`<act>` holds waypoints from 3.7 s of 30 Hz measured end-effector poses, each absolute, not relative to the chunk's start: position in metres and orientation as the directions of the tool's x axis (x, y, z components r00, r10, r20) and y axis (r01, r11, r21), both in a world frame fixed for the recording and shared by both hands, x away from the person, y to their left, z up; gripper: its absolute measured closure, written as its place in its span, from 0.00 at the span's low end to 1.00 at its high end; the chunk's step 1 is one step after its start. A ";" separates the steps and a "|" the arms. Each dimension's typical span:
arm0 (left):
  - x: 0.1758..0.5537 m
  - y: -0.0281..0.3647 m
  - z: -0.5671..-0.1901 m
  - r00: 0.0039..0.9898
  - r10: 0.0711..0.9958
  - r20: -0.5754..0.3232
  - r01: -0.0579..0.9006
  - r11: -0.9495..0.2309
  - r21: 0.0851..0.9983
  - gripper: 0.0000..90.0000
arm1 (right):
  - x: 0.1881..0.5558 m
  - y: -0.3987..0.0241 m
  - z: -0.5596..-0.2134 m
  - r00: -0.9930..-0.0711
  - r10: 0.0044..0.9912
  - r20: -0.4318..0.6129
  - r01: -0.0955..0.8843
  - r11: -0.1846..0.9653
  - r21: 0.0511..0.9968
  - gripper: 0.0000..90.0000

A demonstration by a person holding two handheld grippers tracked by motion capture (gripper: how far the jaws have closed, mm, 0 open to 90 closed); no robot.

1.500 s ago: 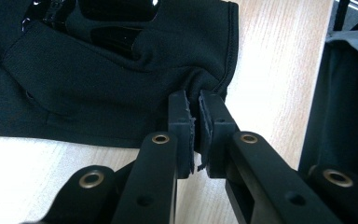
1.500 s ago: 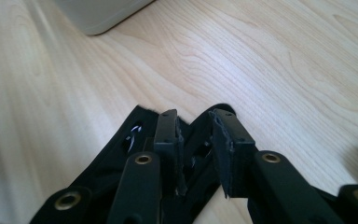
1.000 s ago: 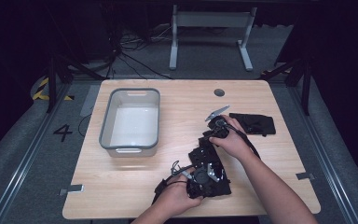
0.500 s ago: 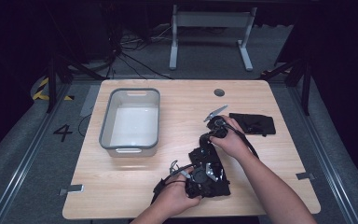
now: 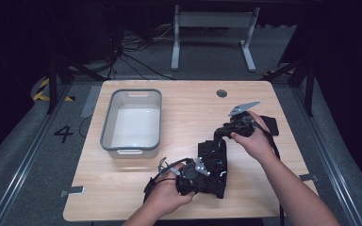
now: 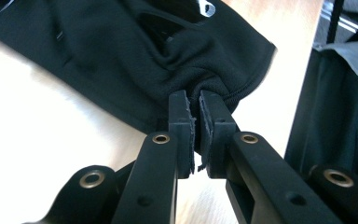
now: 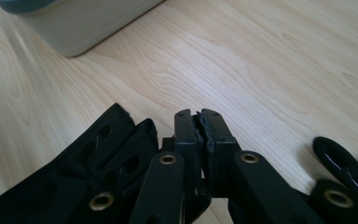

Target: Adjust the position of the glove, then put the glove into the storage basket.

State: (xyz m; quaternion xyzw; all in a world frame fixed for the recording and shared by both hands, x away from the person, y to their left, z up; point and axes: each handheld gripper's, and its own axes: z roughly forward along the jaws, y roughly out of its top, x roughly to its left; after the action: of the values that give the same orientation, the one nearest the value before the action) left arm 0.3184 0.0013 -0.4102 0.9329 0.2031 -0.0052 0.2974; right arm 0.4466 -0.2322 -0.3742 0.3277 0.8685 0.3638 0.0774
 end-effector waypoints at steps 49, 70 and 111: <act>0.366 0.023 -0.410 0.874 0.483 -0.055 0.426 -0.708 0.563 0.79 | 0.304 -0.297 -0.411 -0.613 0.777 0.142 0.619 0.361 0.698 0.82; 0.352 0.039 -0.381 0.855 0.501 -0.132 0.460 -0.618 0.638 0.79 | 0.316 -0.289 -0.441 -0.667 0.732 0.138 0.663 0.498 0.559 0.93; 0.359 0.052 -0.376 0.818 0.552 -0.163 0.520 -0.587 0.620 0.67 | 0.338 -0.327 -0.378 -0.629 0.766 0.131 0.614 0.387 0.688 0.78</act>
State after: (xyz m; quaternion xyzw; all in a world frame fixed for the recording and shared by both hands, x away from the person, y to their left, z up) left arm 0.3588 0.0517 -0.3761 0.8905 0.3010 0.0234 0.3405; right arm 0.3380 -0.3271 -0.3778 0.4177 0.8261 0.3634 0.1048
